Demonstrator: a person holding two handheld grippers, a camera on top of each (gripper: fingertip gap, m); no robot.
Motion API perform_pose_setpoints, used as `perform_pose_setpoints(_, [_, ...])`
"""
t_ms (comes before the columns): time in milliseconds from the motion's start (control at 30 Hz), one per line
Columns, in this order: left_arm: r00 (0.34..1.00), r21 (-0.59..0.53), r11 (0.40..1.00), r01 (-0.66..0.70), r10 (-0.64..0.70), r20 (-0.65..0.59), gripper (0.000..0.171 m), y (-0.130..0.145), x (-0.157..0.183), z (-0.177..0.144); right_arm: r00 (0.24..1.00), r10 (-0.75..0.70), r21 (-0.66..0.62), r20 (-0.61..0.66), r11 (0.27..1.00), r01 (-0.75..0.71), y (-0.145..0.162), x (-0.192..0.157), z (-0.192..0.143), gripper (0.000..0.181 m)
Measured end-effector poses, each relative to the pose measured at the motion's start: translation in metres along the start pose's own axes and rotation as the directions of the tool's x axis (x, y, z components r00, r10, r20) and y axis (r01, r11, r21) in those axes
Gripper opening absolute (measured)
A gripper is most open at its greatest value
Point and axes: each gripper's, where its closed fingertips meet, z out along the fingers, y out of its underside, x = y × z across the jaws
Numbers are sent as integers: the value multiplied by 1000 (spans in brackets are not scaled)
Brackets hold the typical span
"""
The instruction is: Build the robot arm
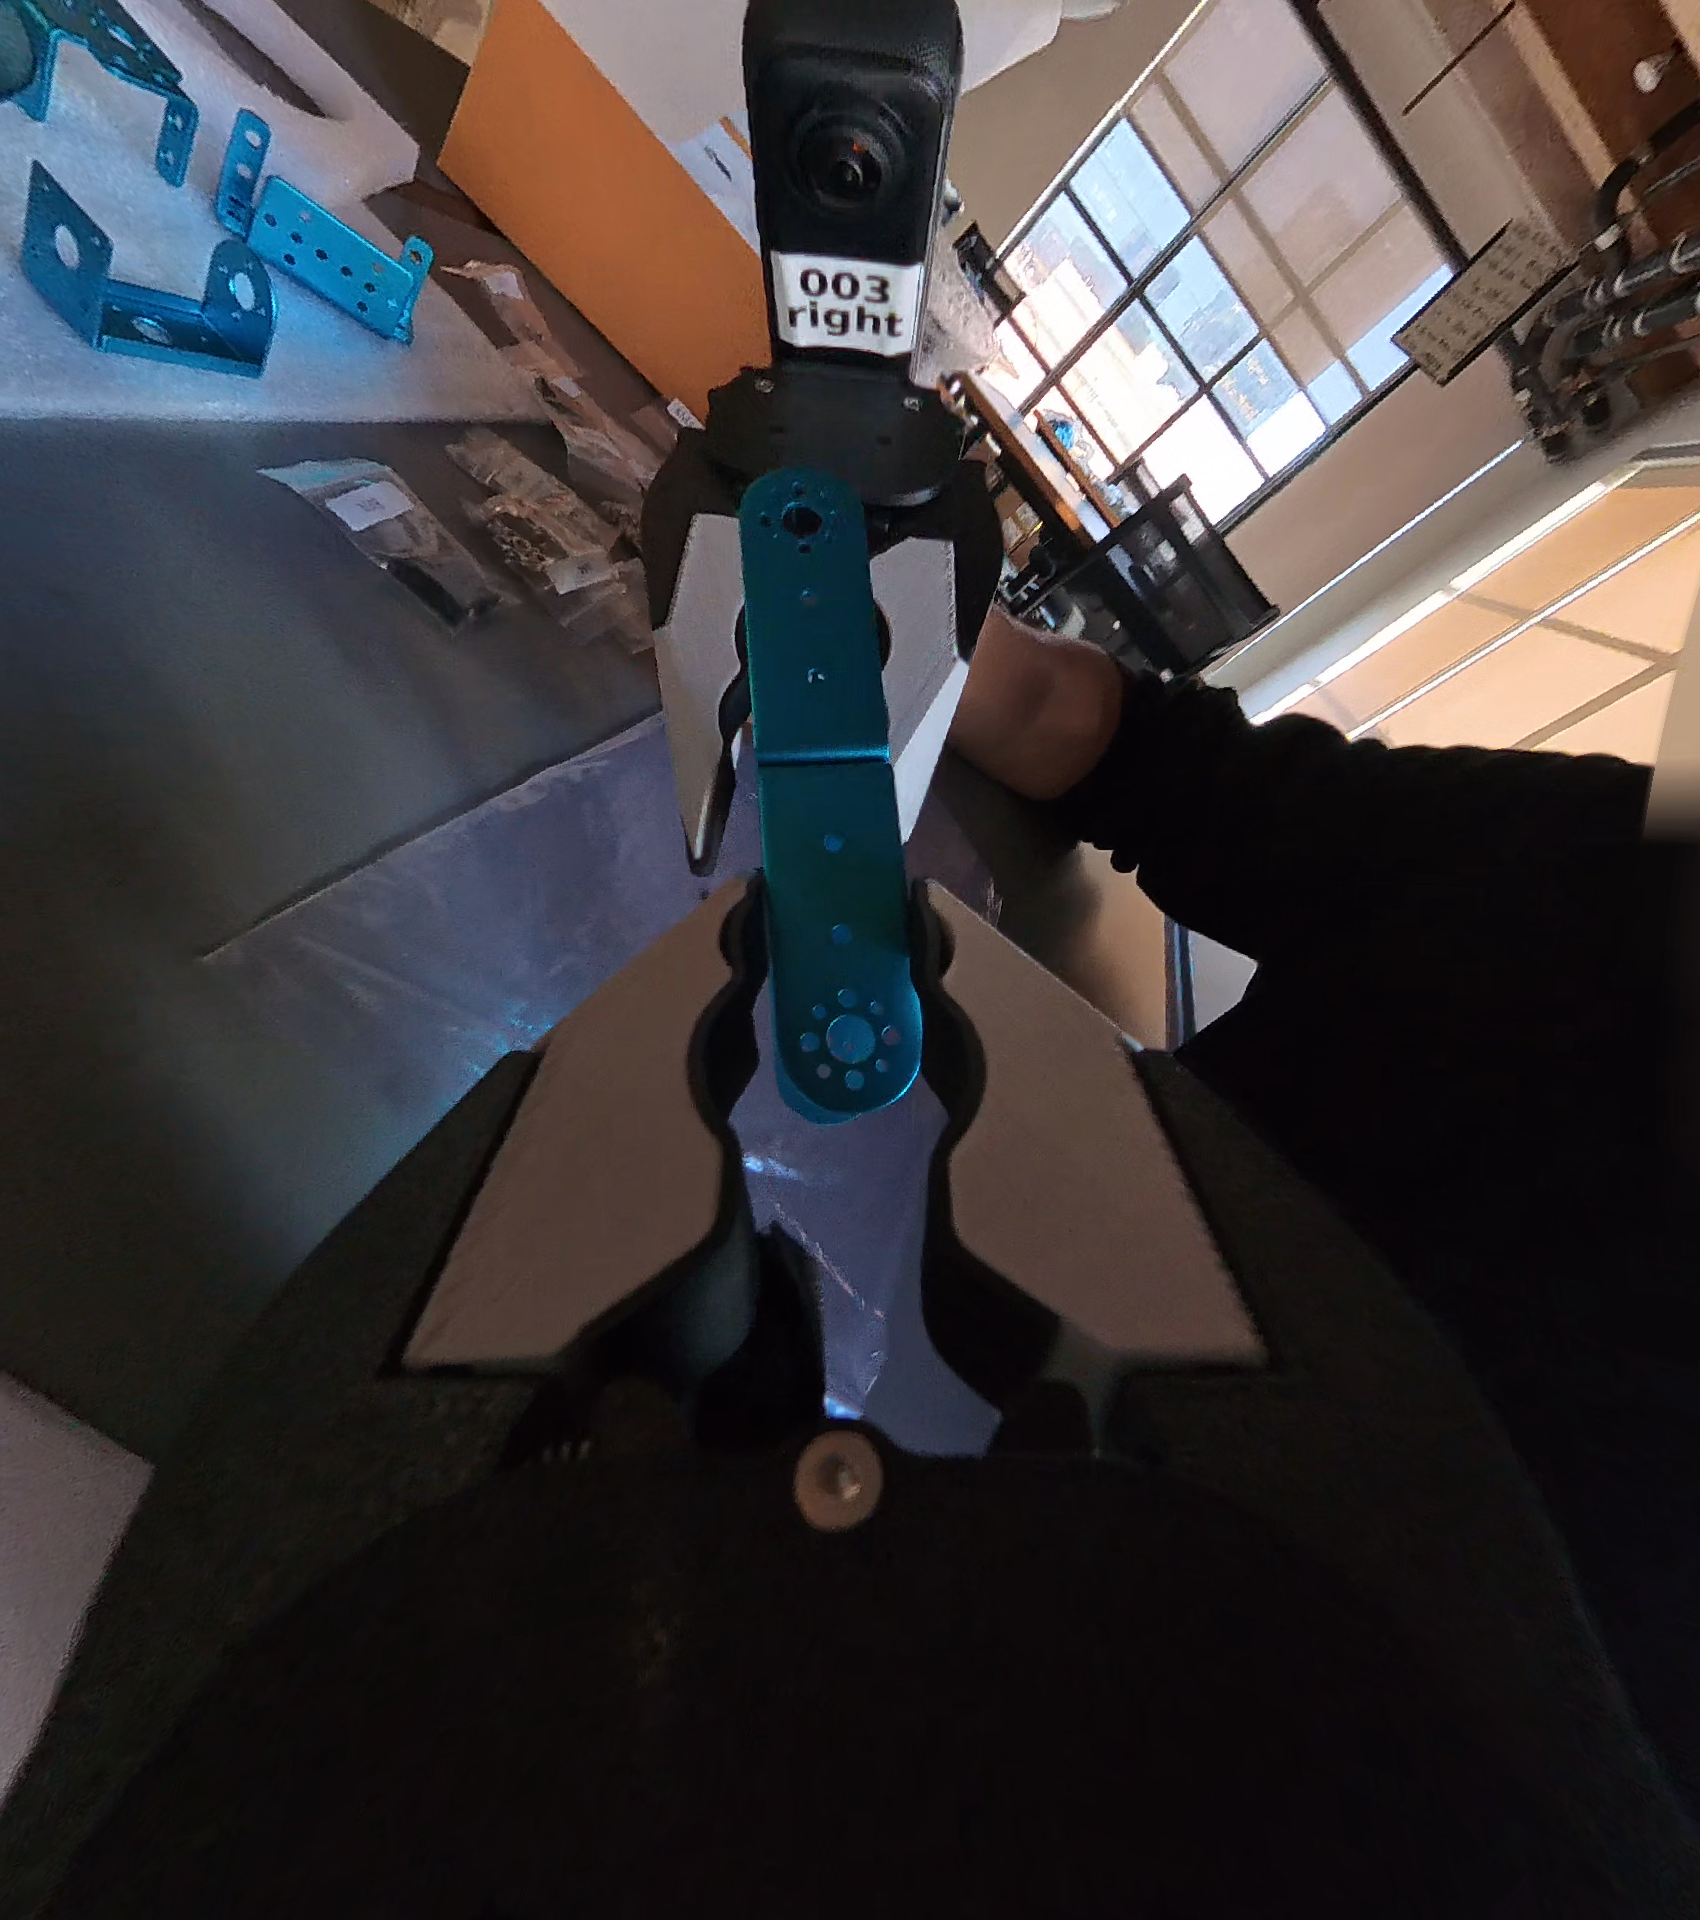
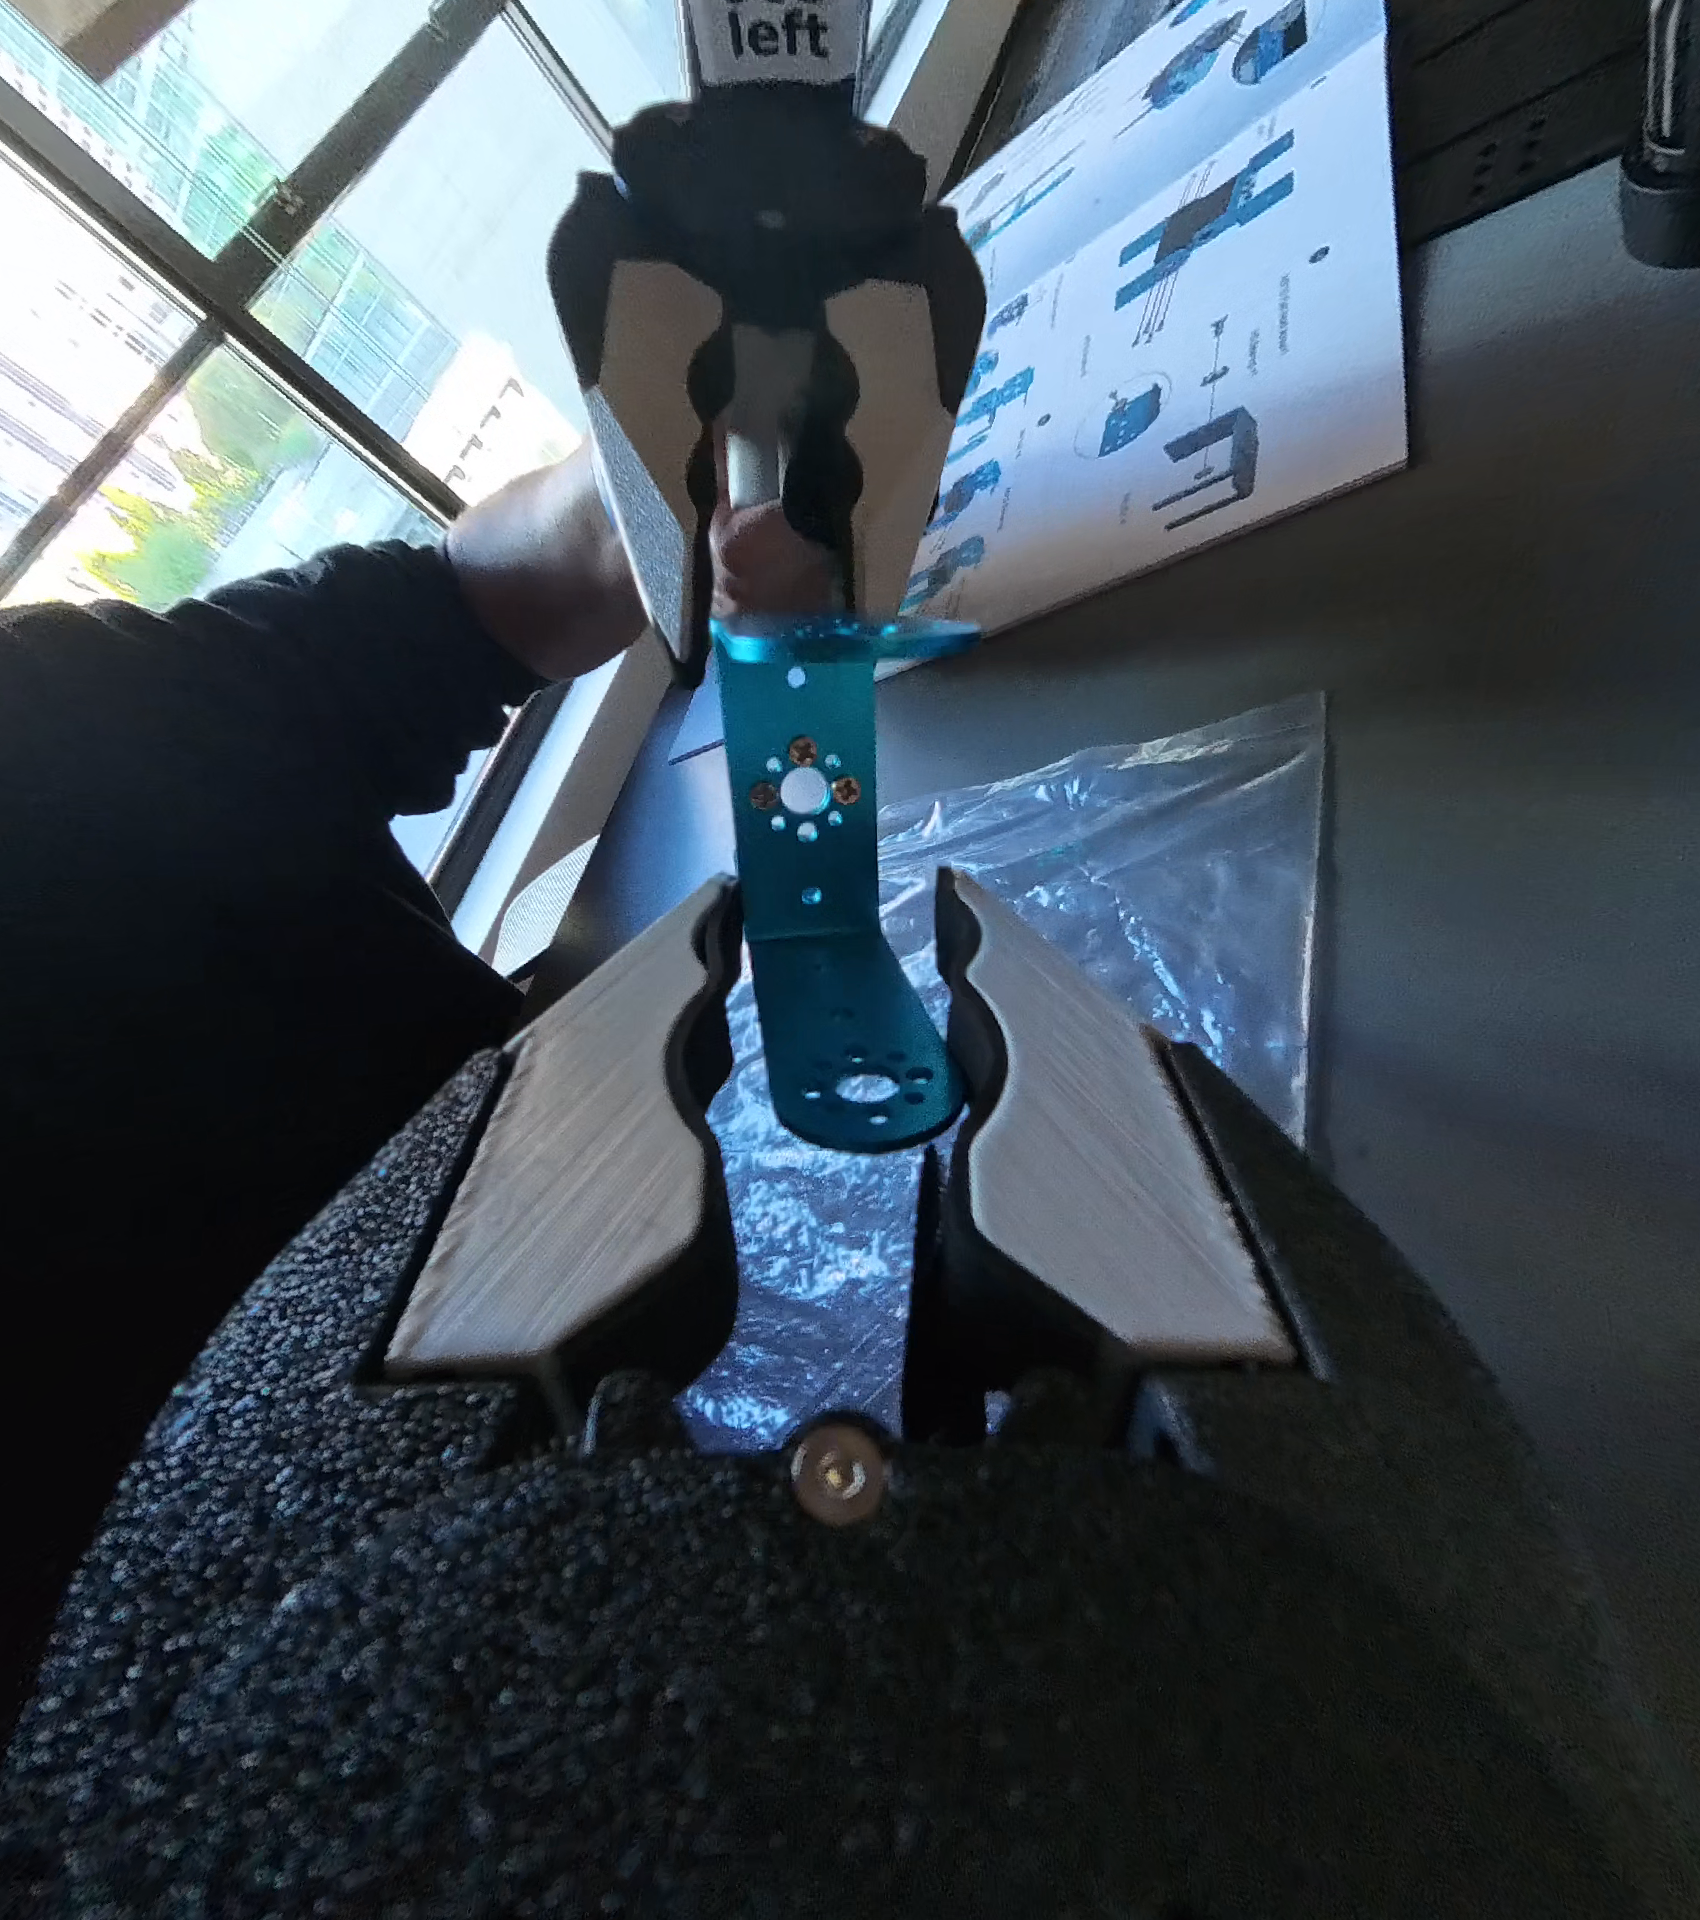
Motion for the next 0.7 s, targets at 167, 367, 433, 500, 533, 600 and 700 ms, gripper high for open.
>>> perform_pose_setpoints(167, [998,-71,996,-49,52,45,25,2,-2,-2,996,-53,-17,-73,999,52,1,7,-1,42])
perform_pose_setpoints(367, [989,-178,980,-89,108,97,25,3,-9,-6,984,-95,-25,-153,995,92,1,18,-5,44])
perform_pose_setpoints(433, [983,-214,970,-115,142,115,25,5,-13,-8,975,-119,-19,-188,993,117,-2,22,-10,45])
perform_pose_setpoints(500, [974,-251,958,-140,179,141,25,8,-20,-10,959,-160,-18,-233,987,160,-6,25,-17,45])
perform_pose_setpoints(533, [971,-264,953,-147,190,148,25,9,-23,-10,952,-178,-17,-248,984,179,-8,26,-20,45])
perform_pose_setpoints(600, [964,-293,943,-156,210,162,25,11,-28,-10,940,-199,-33,-277,980,198,-7,27,-25,45])
perform_pose_setpoints(700, [957,-352,920,-171,240,162,25,13,-30,-6,878,-281,-150,-388,959,240,1,42,-35,39])
